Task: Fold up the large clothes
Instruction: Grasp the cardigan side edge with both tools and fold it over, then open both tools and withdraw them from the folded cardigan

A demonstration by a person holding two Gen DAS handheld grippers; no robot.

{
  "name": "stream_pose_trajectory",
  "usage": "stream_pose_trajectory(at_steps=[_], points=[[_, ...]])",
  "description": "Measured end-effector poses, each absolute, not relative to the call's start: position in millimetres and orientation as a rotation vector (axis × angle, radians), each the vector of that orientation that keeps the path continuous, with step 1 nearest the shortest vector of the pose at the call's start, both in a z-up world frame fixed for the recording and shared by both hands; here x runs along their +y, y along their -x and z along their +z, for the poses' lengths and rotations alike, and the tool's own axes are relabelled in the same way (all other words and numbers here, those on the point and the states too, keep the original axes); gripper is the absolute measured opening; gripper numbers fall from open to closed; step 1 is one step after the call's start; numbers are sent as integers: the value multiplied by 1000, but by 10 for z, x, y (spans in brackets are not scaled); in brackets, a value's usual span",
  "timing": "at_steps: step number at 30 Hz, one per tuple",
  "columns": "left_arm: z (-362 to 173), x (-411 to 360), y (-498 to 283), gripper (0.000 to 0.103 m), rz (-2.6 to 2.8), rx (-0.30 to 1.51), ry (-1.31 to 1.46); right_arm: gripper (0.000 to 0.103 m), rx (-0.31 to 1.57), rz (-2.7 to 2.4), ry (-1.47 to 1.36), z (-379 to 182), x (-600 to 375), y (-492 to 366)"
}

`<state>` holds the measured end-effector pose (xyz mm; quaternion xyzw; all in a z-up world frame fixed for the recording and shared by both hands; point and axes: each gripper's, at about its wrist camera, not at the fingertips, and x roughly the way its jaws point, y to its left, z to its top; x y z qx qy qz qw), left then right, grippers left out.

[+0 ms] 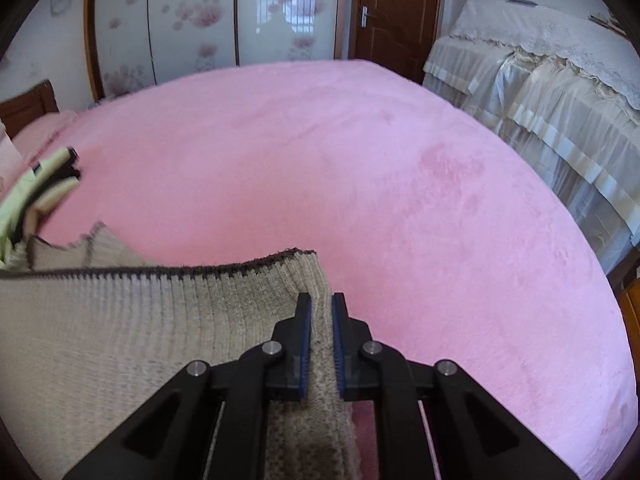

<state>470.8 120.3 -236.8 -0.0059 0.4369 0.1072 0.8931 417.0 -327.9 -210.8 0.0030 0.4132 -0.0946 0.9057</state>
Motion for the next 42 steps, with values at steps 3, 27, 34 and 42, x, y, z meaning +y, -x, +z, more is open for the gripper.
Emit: stream_pose_trajectory(at_steps=[3,27,34,42], points=[[-2413,1090,-4717,7,227,896,-40,9,858,-218,43,-2103,-3191,-4183],[-683,1454,-1956,11,-76,1031,-8,14,853,-43,-29,-521,-3118,-1379],[-292,1877,-1029,11,-23,1047,-48,14,842,-40,-22,-236,-3273,-579],[204,2598,-467,11,116,984,-17,14,843,-101,-31,-110,-3632,-209]])
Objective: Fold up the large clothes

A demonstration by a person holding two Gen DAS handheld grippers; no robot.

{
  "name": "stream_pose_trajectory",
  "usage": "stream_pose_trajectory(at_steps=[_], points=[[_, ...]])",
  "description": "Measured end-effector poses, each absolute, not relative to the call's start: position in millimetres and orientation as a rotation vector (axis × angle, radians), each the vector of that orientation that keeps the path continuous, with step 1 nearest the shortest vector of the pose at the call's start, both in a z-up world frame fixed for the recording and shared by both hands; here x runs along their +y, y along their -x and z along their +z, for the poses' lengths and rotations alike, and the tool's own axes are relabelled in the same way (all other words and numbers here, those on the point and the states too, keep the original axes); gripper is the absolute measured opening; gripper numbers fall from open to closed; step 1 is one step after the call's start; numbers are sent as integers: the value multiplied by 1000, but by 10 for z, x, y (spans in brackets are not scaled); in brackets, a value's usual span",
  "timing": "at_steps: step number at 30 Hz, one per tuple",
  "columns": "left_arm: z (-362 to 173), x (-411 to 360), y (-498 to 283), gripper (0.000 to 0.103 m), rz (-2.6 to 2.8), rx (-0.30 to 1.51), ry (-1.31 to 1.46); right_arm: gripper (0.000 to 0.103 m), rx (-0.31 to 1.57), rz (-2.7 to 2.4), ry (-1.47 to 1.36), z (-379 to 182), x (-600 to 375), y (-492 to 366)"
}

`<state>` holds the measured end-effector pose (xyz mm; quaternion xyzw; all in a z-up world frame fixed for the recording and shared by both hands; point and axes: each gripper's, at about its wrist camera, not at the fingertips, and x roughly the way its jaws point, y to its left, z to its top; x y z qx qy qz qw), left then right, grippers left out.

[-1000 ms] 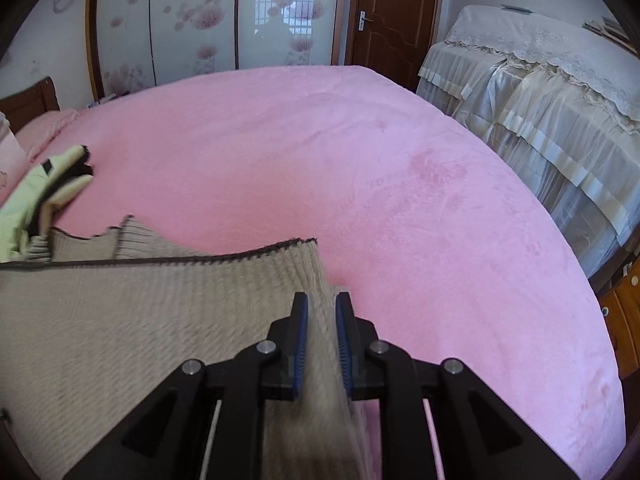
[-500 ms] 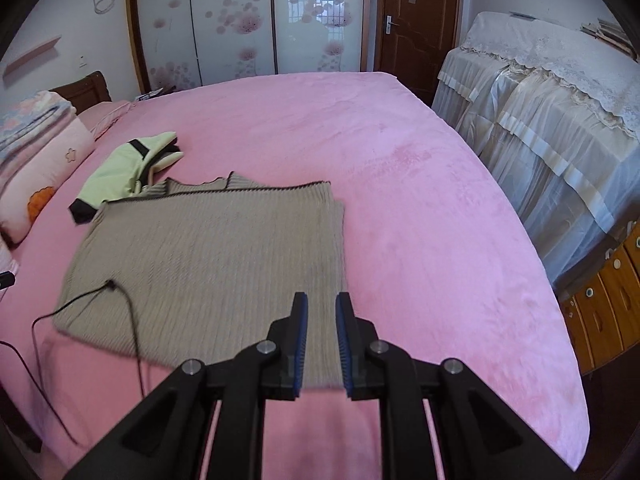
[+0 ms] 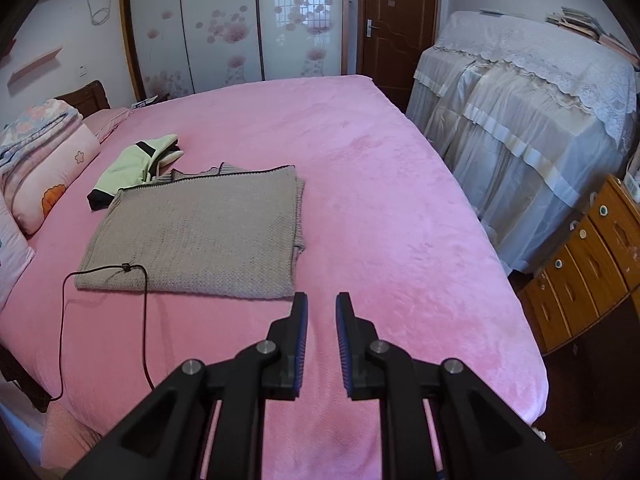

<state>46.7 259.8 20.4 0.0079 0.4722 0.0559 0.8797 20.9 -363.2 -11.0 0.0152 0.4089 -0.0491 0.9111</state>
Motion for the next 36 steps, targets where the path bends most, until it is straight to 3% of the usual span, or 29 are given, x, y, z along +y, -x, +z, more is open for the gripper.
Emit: stream_pose_trajectory(at_steps=[5,11,16,23,26,36], points=[[601,3138,-310,11,317,889,-42,14,790,-252,61,158,-3973,-8],[757,3788,-139,11,531,901,13,14,788,-458,52,393,-4601,324],[1077,4416,154,11,785,771,-5,14,764,-702,142,554,-5138,660],[1000,5219,411,11,1028,718,128,14,755,-952,8,398,-5927,1108],[683,5057,198,11,907,797,145,14,753,-858,-48,207,-5787,1045],[-652,2994,-1090,11,294,1006,78,14,816,-258,-72,-499,-4253,-269]])
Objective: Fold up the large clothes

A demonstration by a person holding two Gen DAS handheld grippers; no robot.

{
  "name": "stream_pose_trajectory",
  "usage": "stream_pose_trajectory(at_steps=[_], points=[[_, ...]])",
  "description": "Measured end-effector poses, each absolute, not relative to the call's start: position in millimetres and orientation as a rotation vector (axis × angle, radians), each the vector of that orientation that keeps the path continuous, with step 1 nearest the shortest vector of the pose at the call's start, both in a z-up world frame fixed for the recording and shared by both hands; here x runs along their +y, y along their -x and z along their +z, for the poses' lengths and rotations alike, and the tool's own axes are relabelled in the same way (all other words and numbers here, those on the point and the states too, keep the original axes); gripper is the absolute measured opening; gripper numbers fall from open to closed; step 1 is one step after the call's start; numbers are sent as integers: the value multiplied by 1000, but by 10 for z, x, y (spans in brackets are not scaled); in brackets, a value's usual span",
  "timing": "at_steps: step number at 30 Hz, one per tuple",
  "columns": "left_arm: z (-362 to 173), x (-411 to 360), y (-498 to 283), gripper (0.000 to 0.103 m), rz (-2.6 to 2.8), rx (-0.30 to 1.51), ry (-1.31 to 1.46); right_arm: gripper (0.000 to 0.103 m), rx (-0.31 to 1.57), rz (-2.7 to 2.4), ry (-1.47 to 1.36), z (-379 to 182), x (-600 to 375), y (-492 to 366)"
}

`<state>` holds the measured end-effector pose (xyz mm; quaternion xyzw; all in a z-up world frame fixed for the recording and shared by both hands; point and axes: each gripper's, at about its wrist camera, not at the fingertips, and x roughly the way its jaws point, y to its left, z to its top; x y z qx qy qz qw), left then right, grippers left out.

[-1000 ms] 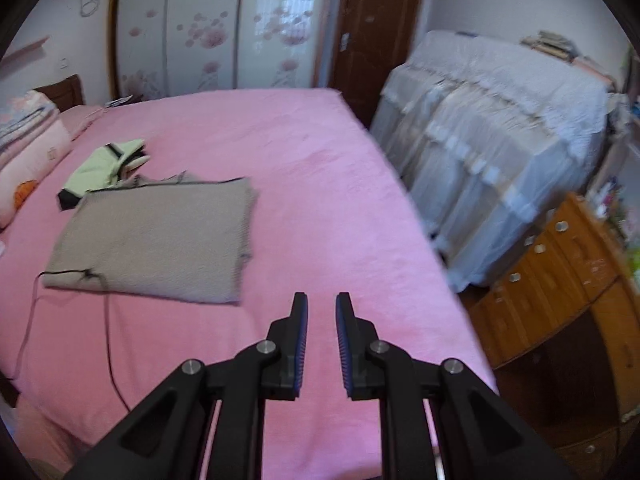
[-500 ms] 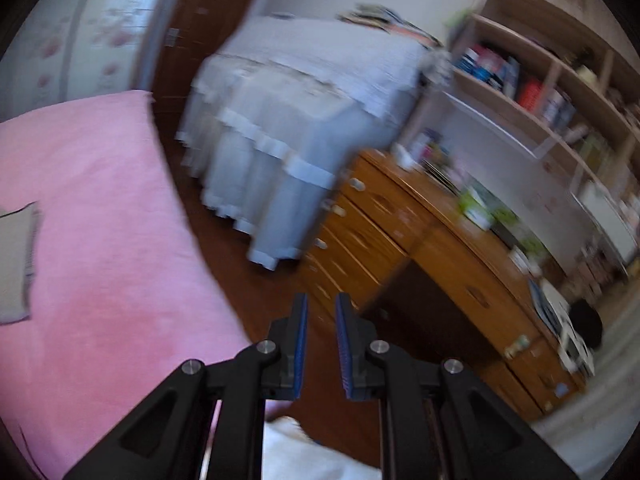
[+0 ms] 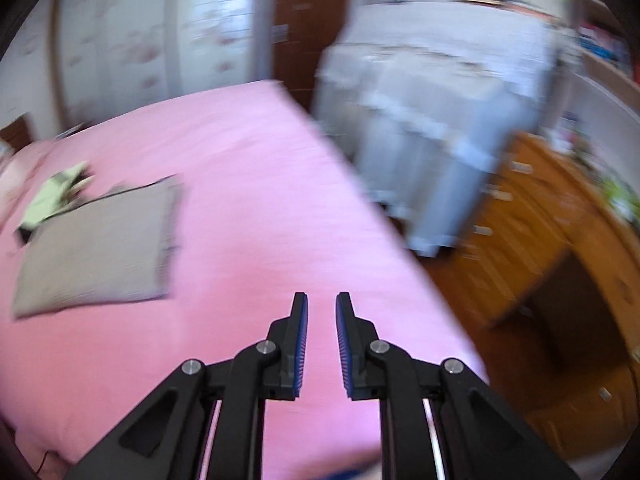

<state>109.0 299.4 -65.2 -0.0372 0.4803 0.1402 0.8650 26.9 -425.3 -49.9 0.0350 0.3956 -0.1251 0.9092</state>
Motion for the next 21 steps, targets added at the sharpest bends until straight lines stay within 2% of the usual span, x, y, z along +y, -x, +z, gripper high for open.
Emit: stream_pose_trajectory(at_steps=[8,12,14,21], points=[[-1417,1919,-1877,14,61,1065,89,14,886,-12,-61,-1036,-3395,-1126],[-1702,1694,-2089,18,13,1075,102,21,926,24,-71,-1319,-3206,-1442],[-1809,1619,-2156,22,-8,1082,110,29,942,31,-68,-1429,-3173,-1542],[-2234,1591,-2448,26,-20,1120,154,30,1013,17,-118,-1871,-3226,-1856]])
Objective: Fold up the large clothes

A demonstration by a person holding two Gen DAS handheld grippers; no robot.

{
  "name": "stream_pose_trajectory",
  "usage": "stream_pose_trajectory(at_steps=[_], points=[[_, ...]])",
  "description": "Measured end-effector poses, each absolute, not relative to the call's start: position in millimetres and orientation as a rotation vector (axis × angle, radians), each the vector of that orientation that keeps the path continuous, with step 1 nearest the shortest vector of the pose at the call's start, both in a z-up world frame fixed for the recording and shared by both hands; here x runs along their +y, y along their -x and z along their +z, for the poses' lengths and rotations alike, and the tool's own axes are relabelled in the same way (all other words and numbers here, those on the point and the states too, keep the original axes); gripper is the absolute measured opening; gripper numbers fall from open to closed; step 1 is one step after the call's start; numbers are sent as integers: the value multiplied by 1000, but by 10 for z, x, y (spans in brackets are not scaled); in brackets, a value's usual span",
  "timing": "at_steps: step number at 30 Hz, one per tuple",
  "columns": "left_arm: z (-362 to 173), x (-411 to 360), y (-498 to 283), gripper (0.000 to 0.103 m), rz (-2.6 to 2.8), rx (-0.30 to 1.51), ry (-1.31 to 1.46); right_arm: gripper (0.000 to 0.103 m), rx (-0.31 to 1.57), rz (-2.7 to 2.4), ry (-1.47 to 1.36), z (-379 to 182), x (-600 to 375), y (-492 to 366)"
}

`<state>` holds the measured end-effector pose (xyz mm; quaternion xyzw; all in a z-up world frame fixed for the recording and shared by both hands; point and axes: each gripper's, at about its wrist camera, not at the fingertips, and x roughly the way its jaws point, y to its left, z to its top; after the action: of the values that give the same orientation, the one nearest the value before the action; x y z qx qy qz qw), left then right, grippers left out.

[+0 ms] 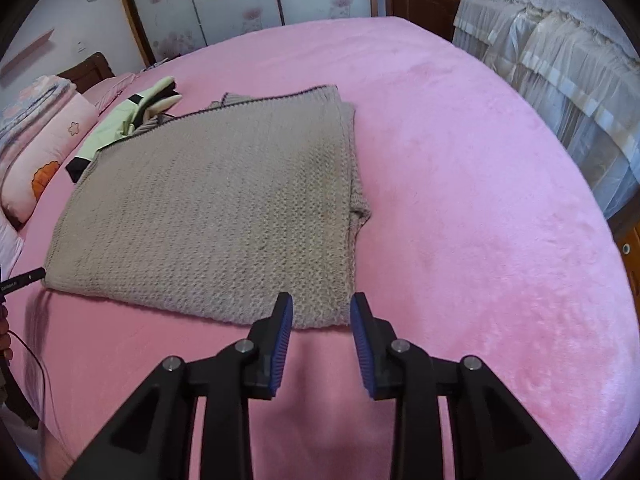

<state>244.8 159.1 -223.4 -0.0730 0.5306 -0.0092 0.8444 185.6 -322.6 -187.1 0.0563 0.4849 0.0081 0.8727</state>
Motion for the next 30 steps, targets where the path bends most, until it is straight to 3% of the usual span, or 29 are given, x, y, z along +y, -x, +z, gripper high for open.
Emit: stream_pose_trajectory(at_steps=[2,3,5,6,7,8,9,11,16,20,25,27,30], points=[[-2294,1594,-2504,31,-14,1101,156,30,1031,4,-132,-1979,-3277,-1907],[-2304,1606,-2508,42,-5,1097,152,30,1040,-2,-146,-2046,-3305,-1935],[-2387,1624,-2568,55,44,1113,148,30,1039,16,-200,-2123,-3351,-1958],[-2435,1645,-2593,55,42,1126,173,28,1041,21,-223,-2152,-3365,-1960],[-2450,1662,-2605,51,38,1134,193,19,1032,19,-233,-2139,-3379,-1943],[-2435,1677,-2611,25,1,1136,231,14,1017,14,-238,-2101,-3386,-1914],[-2403,1677,-2621,13,28,1129,207,13,988,7,-238,-2031,-3399,-1861],[-2418,1664,-2616,11,34,1117,142,11,947,-24,-202,-1986,-3443,-1754],[-2540,1680,-2657,12,50,1142,143,12,1035,-63,-270,-2254,-3534,-1767],[-2336,1680,-2537,29,83,1136,158,19,1020,-107,-226,-2037,-3398,-1703],[-1964,1600,-2200,33,68,1065,206,30,907,-111,-172,-1612,-3155,-1494],[-1886,1527,-2100,44,38,1047,236,31,858,-95,-156,-1476,-2990,-1423],[-1897,1374,-1956,47,-29,1046,304,31,848,-60,-153,-1397,-2680,-1443]])
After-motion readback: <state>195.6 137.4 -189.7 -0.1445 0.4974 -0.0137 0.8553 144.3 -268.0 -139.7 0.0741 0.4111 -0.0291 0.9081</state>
